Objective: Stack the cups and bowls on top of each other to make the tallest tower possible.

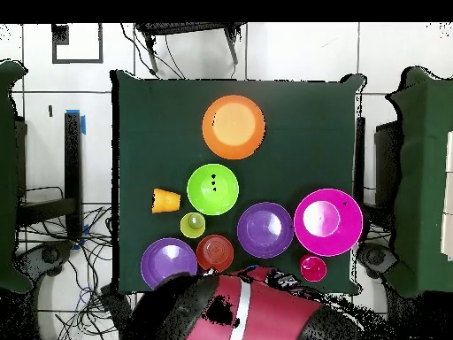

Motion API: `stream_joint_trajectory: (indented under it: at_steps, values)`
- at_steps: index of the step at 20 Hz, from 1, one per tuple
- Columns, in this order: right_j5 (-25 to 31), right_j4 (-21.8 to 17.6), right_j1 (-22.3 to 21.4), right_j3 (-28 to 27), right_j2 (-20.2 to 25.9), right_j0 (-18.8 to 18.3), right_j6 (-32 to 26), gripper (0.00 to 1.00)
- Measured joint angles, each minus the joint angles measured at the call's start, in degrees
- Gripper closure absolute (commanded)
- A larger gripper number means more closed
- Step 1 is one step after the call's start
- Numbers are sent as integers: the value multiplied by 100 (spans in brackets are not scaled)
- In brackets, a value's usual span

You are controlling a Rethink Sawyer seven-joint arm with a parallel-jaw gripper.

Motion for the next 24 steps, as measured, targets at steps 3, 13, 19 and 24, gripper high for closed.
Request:
stream_joint_trajectory:
  at_steps: [3,13,19,24]
  values:
    - [155,-1,-92,1,115,-73,0,0]
    - [684,-4,-492,12,622,-352,0,0]
    - [898,-6,-710,15,810,-427,0,0]
    - [1092,-6,-865,19,957,-456,0,0]
